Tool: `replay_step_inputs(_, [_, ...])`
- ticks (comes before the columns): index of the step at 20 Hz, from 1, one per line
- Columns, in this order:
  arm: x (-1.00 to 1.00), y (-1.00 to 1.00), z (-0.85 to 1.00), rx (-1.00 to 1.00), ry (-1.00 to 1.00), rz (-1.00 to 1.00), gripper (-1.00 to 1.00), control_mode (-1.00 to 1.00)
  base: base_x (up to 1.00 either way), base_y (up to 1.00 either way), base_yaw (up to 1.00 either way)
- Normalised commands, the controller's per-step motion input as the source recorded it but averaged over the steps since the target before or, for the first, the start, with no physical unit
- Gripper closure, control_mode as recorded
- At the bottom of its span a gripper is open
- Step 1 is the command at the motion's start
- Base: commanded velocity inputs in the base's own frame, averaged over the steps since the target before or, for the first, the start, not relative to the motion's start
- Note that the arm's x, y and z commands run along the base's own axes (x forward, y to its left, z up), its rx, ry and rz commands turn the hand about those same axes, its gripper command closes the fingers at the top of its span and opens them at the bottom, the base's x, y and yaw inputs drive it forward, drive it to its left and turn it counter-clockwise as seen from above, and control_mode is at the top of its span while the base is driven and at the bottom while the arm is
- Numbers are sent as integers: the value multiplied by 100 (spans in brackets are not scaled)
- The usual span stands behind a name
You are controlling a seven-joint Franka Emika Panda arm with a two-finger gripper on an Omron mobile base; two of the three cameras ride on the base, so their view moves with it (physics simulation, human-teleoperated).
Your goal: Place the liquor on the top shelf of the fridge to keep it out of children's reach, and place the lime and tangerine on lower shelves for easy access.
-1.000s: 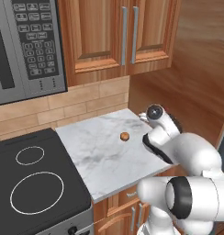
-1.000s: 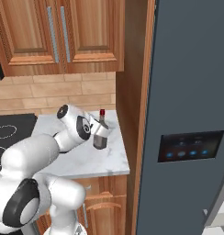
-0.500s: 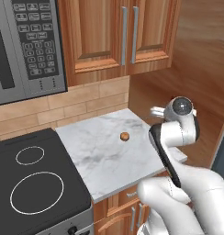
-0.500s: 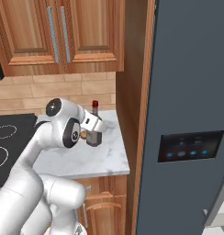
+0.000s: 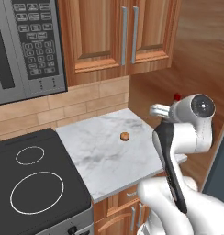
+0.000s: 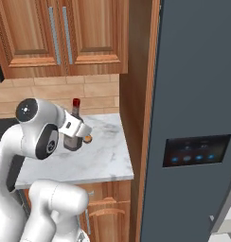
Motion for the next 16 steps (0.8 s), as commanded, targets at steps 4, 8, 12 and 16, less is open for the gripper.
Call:
replay_step_inputs(4, [-44,27,82,3,2,10,100,-100,0,0,0])
replay_step_inputs(8, [-56,0,68,0,2,20,100,-100,0,0,0])
replay_step_inputs(12, [-62,1,32,-6,9,30,100,-100,0,0,0])
replay_step_inputs(16, [-46,24,4,-13,9,28,100,-100,0,0,0])
